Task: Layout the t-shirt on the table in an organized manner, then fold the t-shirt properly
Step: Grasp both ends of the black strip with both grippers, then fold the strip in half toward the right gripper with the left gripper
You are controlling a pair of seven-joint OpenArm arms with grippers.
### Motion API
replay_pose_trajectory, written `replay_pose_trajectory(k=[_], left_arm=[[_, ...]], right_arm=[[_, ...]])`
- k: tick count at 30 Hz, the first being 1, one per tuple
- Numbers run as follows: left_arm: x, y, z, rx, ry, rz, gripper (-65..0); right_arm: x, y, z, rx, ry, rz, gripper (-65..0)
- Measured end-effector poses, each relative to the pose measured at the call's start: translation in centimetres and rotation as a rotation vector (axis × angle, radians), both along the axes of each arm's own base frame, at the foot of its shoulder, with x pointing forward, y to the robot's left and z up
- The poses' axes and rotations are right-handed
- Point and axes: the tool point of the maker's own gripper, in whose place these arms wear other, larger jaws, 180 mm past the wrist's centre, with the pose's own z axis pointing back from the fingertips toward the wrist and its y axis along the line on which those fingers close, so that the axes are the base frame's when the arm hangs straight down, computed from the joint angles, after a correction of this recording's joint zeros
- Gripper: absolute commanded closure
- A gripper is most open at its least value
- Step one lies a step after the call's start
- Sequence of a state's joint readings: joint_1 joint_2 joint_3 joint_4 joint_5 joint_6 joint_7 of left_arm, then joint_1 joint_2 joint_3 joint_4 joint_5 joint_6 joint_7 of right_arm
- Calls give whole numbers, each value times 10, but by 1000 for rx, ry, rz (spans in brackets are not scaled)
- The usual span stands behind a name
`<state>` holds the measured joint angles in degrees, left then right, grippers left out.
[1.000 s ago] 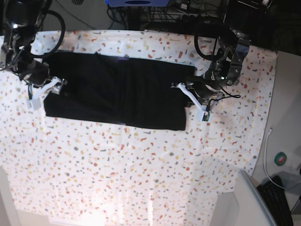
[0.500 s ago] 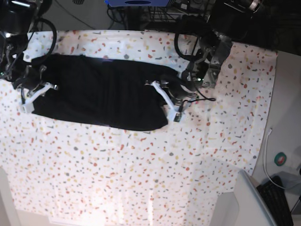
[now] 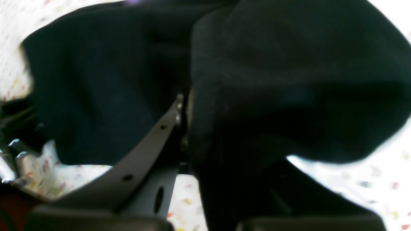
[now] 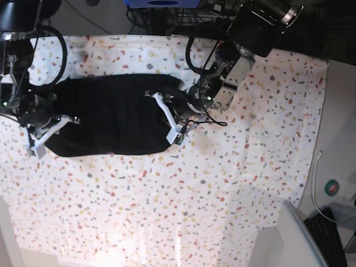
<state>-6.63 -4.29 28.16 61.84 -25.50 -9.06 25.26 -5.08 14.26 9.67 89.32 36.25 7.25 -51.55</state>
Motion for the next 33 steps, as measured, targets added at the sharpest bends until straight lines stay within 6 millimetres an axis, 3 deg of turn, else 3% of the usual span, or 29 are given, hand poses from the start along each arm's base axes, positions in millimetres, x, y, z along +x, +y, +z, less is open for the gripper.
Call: replay_pose_trajectory(k=[8, 15, 23, 28, 33], left_arm=[[-2, -2, 0, 2, -2, -13, 0], [-2, 1, -1, 5, -2, -14, 0], [-2, 1, -1, 5, -3, -14, 0], [-1, 6, -1, 15, -3, -14, 0], [-2, 9, -2, 18, -4, -14, 0]], right_arm=[[0, 50, 25, 15, 6, 23, 0], [-14, 93, 30, 47, 45, 93, 0], [-10, 105, 29, 53, 69, 68, 0], [-8, 110, 16, 62, 107, 47, 0], [-16, 138, 8, 83, 118, 106, 0]])
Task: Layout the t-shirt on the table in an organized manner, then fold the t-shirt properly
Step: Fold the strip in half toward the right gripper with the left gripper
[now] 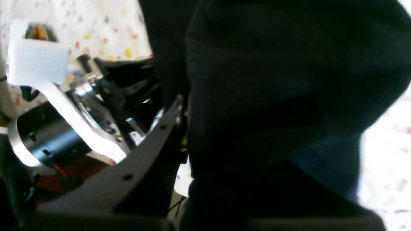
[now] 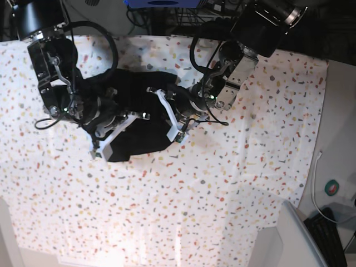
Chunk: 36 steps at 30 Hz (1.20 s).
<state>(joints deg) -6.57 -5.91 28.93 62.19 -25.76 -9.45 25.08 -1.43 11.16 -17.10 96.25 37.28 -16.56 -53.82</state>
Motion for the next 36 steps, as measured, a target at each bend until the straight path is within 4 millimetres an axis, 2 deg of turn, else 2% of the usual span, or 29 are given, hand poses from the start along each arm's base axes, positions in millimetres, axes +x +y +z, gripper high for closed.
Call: replay_pose_trajectory(k=[7, 15, 17, 18, 20, 22, 25, 28, 31, 34, 36], left_arm=[[0, 7, 0, 8, -4, 1, 0], [-19, 50, 12, 80, -42, 18, 0], [-23, 63, 18, 68, -48, 65, 0], [-26, 74, 18, 72, -46, 97, 0], [-36, 105, 20, 90, -40, 166, 0], [-47, 140, 22, 135, -38, 222, 0], [-57, 178, 33, 184, -55, 277, 0], [-66, 203, 42, 200, -68, 335, 0], [-75, 233, 47, 236, -67, 396, 0], [-73, 261, 53, 275, -80, 462, 0], [-70, 268, 57, 276, -93, 481, 0]], right_arm=[[6, -5, -6, -23, -21, -11, 0], [5, -8, -14, -31, -8, -25, 0], [6, -8, -13, -29, -16, -28, 0], [8, -7, -12, -26, -24, -31, -29], [11, -7, -11, -27, -41, -37, -141], [14, -9, -10, -28, -57, -45, -219], [19, -7, -7, -22, -90, -58, -296], [22, -6, -5, -16, -108, -67, -342], [23, 1, -3, 1, -111, -71, -357], [22, 7, -3, 5, -112, -59, -357], [14, 20, -5, -8, -114, 4, -356]])
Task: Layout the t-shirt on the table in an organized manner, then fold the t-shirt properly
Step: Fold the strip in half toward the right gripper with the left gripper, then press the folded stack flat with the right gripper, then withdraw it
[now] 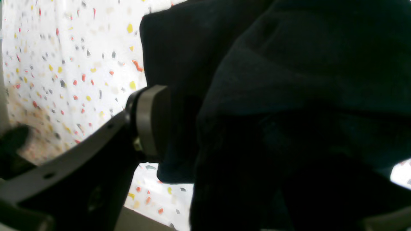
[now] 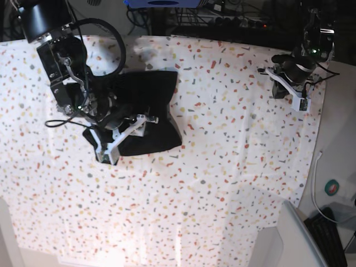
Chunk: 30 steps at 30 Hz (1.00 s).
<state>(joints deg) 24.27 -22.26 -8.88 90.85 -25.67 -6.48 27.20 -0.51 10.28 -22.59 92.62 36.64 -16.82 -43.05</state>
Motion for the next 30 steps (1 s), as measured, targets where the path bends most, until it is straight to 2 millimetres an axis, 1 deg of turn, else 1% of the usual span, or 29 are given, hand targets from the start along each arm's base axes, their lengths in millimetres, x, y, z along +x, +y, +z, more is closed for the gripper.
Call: replay_pose_trajectory(k=[3, 5, 7, 9, 11, 12, 13, 16, 17, 19, 20, 21, 22, 23, 24, 25, 26, 28, 30], left_arm=[[4, 6, 4, 4, -14, 17, 0], [5, 8, 5, 8, -18, 20, 0], [5, 10, 5, 13, -17, 23, 0], [5, 8, 5, 10, -17, 22, 0], [4, 7, 4, 7, -15, 15, 0], [5, 10, 5, 12, -17, 20, 0], [5, 18, 8, 21, -22, 32, 0], [9, 51, 23, 64, -63, 106, 0], [9, 60, 27, 77, -70, 125, 0], [9, 72, 33, 95, -82, 149, 0], [8, 75, 33, 96, -73, 155, 0], [6, 74, 30, 94, -51, 156, 0], [2, 73, 26, 87, -23, 159, 0], [1, 71, 24, 82, -8, 157, 0], [0, 68, 22, 76, -4, 149, 0], [1, 66, 22, 71, -4, 150, 0], [1, 65, 22, 68, -6, 151, 0], [1, 64, 22, 65, -7, 148, 0], [0, 65, 22, 67, -6, 148, 0]], right_arm=[[-16, 32, -1, 13, 16, 110, -356], [-29, 54, 3, 25, 10, 179, -356], [-43, 74, 14, 54, -5, 250, -356], [-46, 84, 34, 86, -52, 281, -356], [-40, 80, 55, 105, -117, 269, -356], [-38, 73, 63, 111, -138, 259, -356], [-33, 62, 67, 100, -155, 237, -356], [-14, 20, 62, 43, -149, 111, -356], [-5, 7, 62, 25, -158, 67, -356], [10, -3, 61, 8, -169, 32, -354], [16, -4, 57, 5, -162, 29, -348], [22, -4, 51, -4, -148, 28, -324], [25, -3, 43, -20, -133, 34, -284], [28, -1, 35, -39, -126, 40, -224], [28, 5, 26, -47, -119, 50, -147], [28, 13, 21, -51, -126, 66, -62], [25, 21, 16, -52, -136, 87, 0], [11, 36, 10, -46, -140, 129, 0], [-13, 45, -4, -40, -95, 154, 0]])
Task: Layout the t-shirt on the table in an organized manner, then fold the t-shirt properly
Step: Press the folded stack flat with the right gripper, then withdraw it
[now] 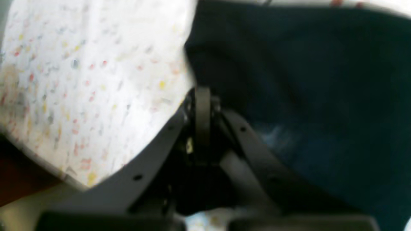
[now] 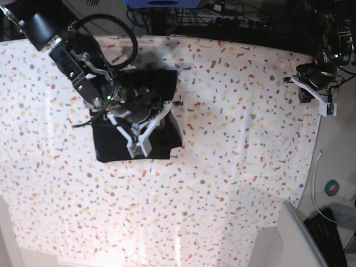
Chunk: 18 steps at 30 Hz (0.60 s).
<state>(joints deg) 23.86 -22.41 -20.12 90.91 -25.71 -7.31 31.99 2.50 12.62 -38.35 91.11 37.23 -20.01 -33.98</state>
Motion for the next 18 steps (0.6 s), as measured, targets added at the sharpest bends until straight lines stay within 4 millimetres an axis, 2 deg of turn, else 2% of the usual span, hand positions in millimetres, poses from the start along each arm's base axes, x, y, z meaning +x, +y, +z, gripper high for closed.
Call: replay_pose_trajectory(k=[2, 4, 6, 8, 10, 12, 15, 18], left_arm=[[0, 5, 2, 10, -3, 3, 0], [2, 9, 5, 24, -3, 0, 0], [3, 15, 8, 42, -1, -9, 0], [3, 17, 9, 47, -2, -1, 0], [4, 13, 8, 42, -1, -11, 0], [13, 2, 10, 26, -16, -30, 0], [31, -43, 14, -11, -51, -144, 0], [30, -96, 11, -77, -50, -260, 0]], right_arm=[[-32, -2, -21, -15, 91, -18, 0], [-54, -10, -41, -44, 157, -35, 0], [-63, -17, -55, -71, 193, -43, 0], [-62, -20, -57, -79, 192, -45, 0], [-59, -16, -46, -57, 168, -45, 0], [-52, -8, -24, -13, 116, -43, 0], [-46, 2, 8, 50, 45, -20, 0], [-40, 2, 30, 72, -14, -11, 0]])
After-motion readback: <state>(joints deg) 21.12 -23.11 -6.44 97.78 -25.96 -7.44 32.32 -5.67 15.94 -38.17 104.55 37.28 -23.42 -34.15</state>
